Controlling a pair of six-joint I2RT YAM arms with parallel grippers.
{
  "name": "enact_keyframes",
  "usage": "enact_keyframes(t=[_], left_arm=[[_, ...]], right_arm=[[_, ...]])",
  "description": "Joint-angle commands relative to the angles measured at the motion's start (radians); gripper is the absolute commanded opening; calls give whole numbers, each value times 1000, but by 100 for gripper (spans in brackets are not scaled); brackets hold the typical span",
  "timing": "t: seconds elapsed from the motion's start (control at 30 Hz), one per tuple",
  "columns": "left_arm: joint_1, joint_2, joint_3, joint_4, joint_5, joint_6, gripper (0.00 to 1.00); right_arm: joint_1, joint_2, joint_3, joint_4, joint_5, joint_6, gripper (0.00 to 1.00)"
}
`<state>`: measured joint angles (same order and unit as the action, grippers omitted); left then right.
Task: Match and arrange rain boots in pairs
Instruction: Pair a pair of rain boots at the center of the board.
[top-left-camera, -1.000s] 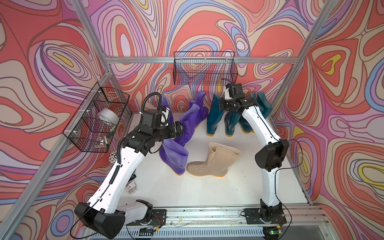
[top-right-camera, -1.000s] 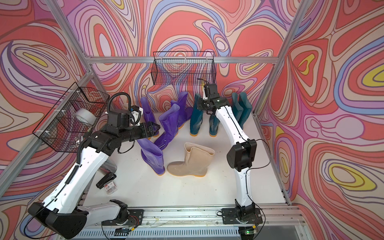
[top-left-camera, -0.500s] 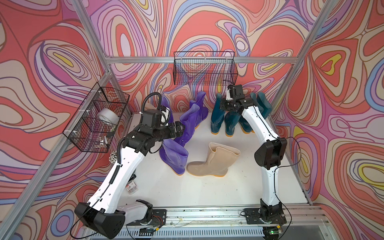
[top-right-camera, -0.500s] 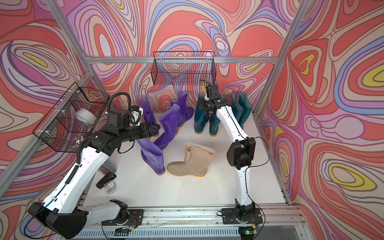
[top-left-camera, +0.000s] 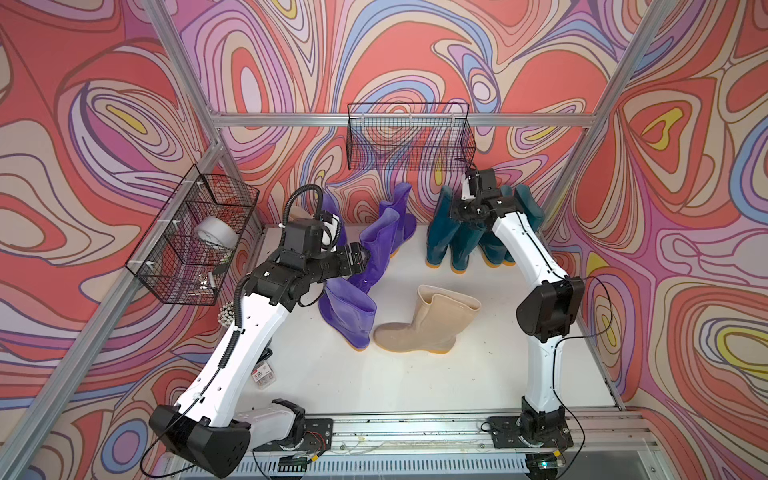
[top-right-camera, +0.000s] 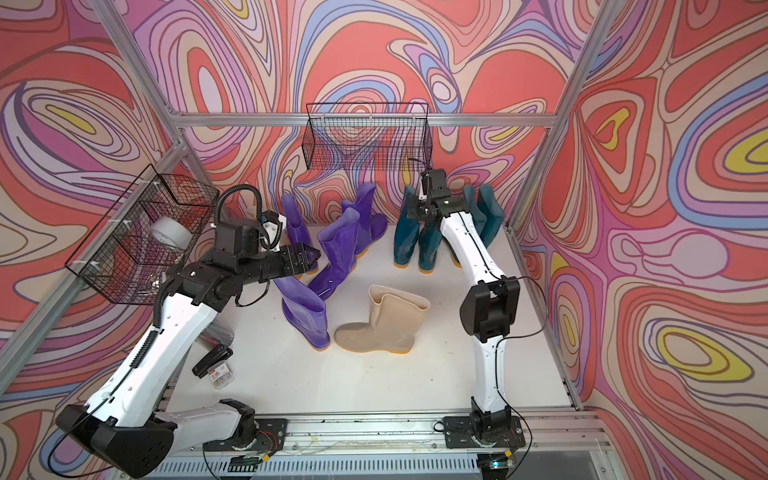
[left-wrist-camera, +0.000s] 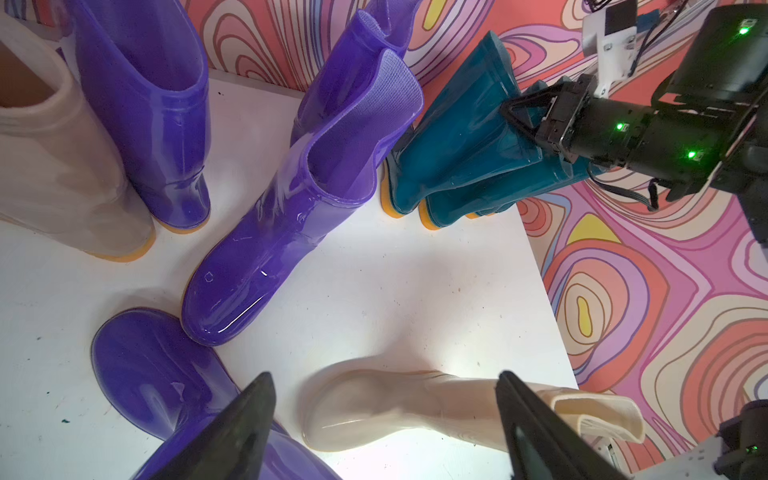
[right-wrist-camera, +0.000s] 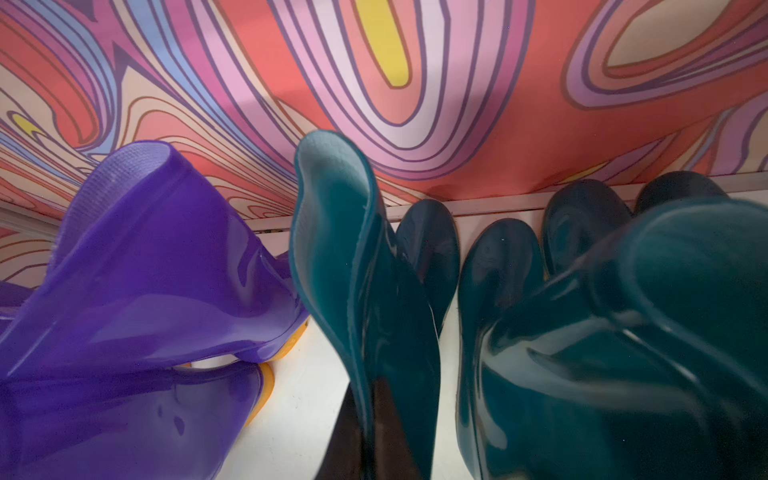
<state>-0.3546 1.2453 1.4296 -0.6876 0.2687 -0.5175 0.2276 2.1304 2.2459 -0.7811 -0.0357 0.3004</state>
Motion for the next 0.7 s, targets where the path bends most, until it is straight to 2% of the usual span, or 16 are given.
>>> enact_keyframes(t=[0.0, 0.3, 0.47, 0.67], left_arm=[[-3, -3, -11, 13, 9, -8, 85], [-4, -6, -8, 7, 10, -9, 85], [-5, -4, -11, 9, 9, -10, 85], [-7, -1, -17, 22, 16, -18, 85]], right_arm=[[-7, -50, -11, 15, 30, -19, 0], [-9, -75, -29, 8, 69, -42, 0], [-12, -81, 19, -32, 80, -66, 0], [-14, -81, 10, -46, 65, -77, 0]])
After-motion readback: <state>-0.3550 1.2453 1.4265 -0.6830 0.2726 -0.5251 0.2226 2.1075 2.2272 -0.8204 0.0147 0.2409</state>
